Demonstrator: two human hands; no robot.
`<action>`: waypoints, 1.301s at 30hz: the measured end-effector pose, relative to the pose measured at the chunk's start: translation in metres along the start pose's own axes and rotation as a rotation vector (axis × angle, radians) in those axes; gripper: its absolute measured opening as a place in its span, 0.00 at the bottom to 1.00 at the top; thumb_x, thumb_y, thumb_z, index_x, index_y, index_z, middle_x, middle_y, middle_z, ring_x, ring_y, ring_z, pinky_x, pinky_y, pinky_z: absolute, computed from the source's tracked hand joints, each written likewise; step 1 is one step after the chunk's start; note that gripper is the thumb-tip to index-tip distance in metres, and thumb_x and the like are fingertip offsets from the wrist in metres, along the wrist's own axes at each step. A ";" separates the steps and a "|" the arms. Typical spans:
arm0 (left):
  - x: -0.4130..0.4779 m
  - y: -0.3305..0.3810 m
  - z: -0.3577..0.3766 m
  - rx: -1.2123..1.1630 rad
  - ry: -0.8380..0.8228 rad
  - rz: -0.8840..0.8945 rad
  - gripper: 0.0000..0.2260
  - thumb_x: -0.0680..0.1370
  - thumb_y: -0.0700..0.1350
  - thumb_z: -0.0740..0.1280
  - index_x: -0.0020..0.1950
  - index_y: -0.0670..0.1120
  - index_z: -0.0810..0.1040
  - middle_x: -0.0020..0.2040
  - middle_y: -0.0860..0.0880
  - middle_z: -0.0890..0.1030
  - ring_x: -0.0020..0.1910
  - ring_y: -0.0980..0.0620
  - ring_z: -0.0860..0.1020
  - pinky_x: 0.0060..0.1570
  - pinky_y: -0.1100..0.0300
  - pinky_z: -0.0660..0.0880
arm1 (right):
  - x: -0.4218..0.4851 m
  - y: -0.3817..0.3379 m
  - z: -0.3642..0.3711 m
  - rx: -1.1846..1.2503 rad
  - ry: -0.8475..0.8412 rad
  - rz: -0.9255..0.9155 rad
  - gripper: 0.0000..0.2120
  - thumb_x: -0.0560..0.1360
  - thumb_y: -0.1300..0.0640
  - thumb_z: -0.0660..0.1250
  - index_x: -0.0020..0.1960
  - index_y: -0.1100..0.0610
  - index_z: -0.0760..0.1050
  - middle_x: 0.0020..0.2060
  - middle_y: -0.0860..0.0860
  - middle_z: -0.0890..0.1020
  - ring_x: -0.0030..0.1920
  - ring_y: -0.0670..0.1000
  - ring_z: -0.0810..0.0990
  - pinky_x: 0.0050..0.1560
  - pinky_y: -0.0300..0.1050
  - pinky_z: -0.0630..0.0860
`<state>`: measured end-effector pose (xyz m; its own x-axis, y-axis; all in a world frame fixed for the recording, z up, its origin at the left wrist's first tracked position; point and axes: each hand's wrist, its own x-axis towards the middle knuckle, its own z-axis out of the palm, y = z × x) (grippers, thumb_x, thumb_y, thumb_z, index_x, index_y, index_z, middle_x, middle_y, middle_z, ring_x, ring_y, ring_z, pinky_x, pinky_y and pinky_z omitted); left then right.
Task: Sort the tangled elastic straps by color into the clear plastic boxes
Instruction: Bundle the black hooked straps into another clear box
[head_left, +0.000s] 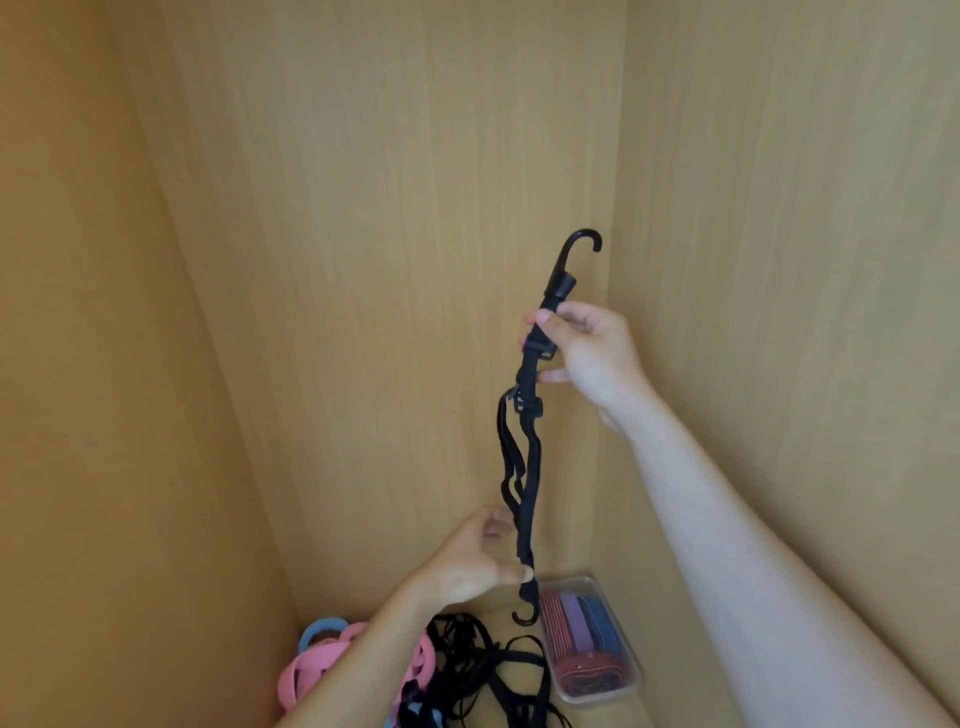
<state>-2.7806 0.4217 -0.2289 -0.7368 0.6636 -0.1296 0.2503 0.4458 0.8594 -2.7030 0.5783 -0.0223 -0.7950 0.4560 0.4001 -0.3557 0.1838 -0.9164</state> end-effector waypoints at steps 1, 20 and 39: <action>0.002 0.001 0.003 -0.006 0.005 -0.008 0.35 0.68 0.48 0.81 0.70 0.53 0.68 0.66 0.56 0.74 0.68 0.57 0.70 0.68 0.60 0.66 | 0.002 -0.007 0.000 0.018 -0.007 -0.012 0.08 0.82 0.58 0.65 0.53 0.60 0.82 0.45 0.57 0.86 0.44 0.48 0.86 0.37 0.44 0.83; -0.007 -0.011 0.003 -0.209 0.096 -0.080 0.19 0.82 0.56 0.65 0.41 0.42 0.78 0.28 0.52 0.72 0.25 0.53 0.74 0.38 0.61 0.76 | 0.043 -0.082 -0.033 -0.079 0.116 -0.195 0.08 0.82 0.61 0.62 0.54 0.58 0.79 0.42 0.52 0.87 0.45 0.51 0.86 0.43 0.45 0.83; -0.019 0.004 -0.031 -0.822 0.008 -0.240 0.09 0.75 0.36 0.60 0.50 0.35 0.76 0.43 0.43 0.73 0.32 0.51 0.71 0.30 0.59 0.75 | 0.024 -0.013 -0.022 -0.333 0.146 -0.179 0.06 0.80 0.52 0.68 0.48 0.53 0.80 0.41 0.53 0.84 0.38 0.48 0.79 0.46 0.50 0.80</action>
<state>-2.7853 0.3925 -0.2073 -0.7165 0.6017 -0.3529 -0.4457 -0.0057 0.8952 -2.7070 0.6063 -0.0011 -0.6482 0.5059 0.5691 -0.2839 0.5328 -0.7972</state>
